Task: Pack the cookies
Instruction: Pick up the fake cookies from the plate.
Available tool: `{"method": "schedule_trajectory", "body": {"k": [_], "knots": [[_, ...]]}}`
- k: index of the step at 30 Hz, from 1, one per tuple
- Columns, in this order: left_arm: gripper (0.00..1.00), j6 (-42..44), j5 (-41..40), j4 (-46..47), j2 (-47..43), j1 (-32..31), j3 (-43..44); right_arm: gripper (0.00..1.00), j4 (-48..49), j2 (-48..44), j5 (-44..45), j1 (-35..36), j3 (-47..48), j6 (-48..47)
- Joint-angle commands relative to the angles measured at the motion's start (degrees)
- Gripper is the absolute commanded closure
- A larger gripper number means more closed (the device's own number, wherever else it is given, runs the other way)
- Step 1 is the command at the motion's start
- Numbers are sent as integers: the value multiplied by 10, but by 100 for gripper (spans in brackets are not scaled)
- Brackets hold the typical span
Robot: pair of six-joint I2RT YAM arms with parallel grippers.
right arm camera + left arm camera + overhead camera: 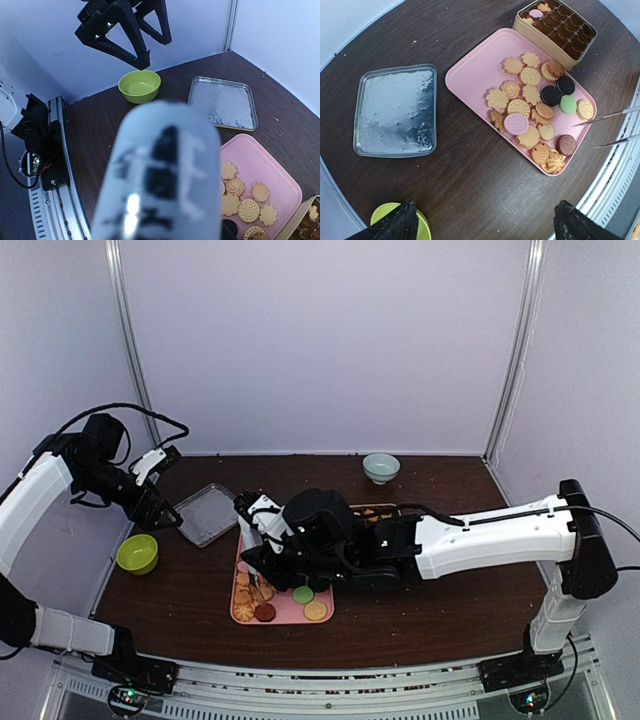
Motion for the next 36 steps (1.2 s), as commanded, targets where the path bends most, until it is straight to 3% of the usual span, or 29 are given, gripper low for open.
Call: {"method": "schedule_trajectory", "body": {"k": [1,26,30,36], "knots": [[3,0,1,13,-9,5,2,58,44,2,-28,5,3,23],[3,2,6,7,-8,5,13,60,19,49,4,4,-39,34],[3,1,10,7,-5,5,17,68,31,31,14,4,-77,53],[3,-3,15,7,1,5,23,88,50,-26,25,-4,-93,63]]}}
